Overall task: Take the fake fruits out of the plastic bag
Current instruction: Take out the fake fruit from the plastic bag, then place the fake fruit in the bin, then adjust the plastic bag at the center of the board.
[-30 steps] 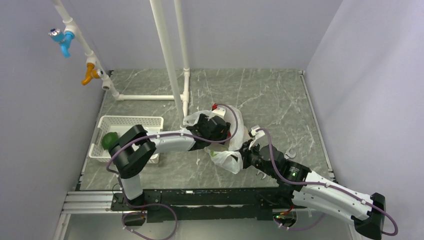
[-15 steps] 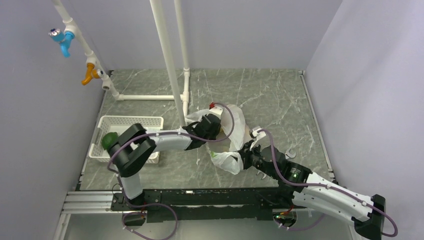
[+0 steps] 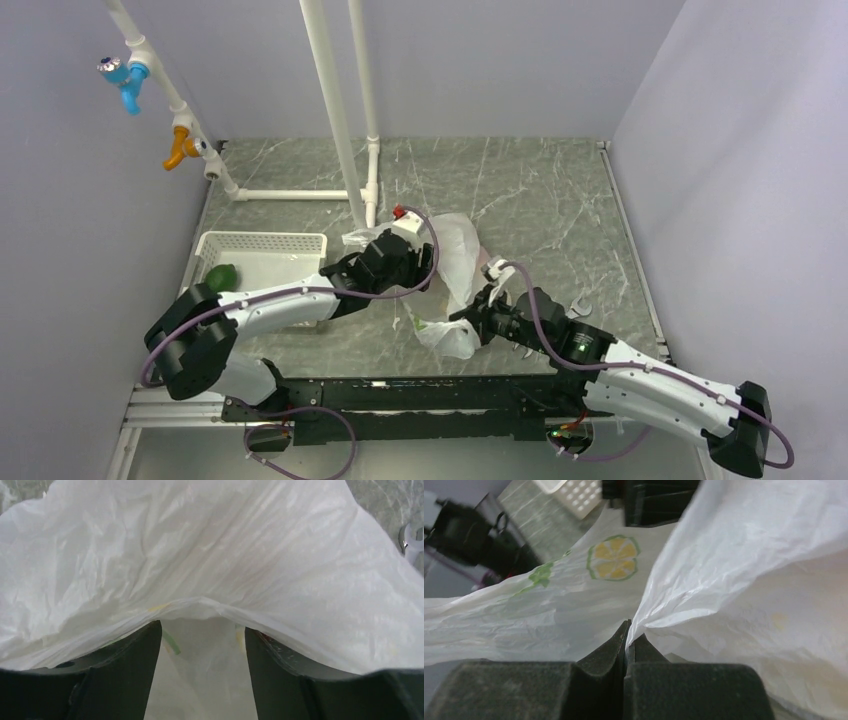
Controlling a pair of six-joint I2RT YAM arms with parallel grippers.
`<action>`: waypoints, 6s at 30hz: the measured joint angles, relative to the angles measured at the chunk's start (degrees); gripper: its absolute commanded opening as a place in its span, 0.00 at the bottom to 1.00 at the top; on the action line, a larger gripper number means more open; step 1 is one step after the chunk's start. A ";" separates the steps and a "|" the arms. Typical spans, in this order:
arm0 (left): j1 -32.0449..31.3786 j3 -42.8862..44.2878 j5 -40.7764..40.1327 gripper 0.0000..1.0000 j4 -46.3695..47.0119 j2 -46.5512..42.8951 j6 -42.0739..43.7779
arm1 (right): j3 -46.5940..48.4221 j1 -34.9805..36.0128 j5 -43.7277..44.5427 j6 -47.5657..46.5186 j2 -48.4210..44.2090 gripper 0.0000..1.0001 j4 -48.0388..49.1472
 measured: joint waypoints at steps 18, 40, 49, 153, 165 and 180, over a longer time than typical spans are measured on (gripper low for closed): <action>-1.66 9.77 -8.07 0.72 -2.08 13.29 -5.25 | -2.36 0.04 -11.89 0.37 -1.11 0.00 6.51; -2.36 17.33 -11.98 0.29 -6.12 22.99 -4.83 | -2.38 0.00 -7.56 -0.28 -4.00 0.00 3.08; -2.36 11.32 -8.59 0.25 -13.40 12.48 -2.93 | -2.38 0.07 -3.19 -0.98 -3.56 0.00 2.12; 0.50 -11.91 11.21 0.71 -24.76 -43.89 -26.67 | 2.89 -2.36 -14.32 -4.61 8.07 0.00 -0.83; -5.27 -6.01 5.95 0.68 -19.71 -24.65 -21.92 | 0.79 -2.82 -15.67 11.30 2.93 0.00 -8.09; -18.21 0.79 -7.72 0.61 -12.79 -4.37 -11.41 | 1.84 -2.91 -5.88 19.26 -6.32 0.00 -24.46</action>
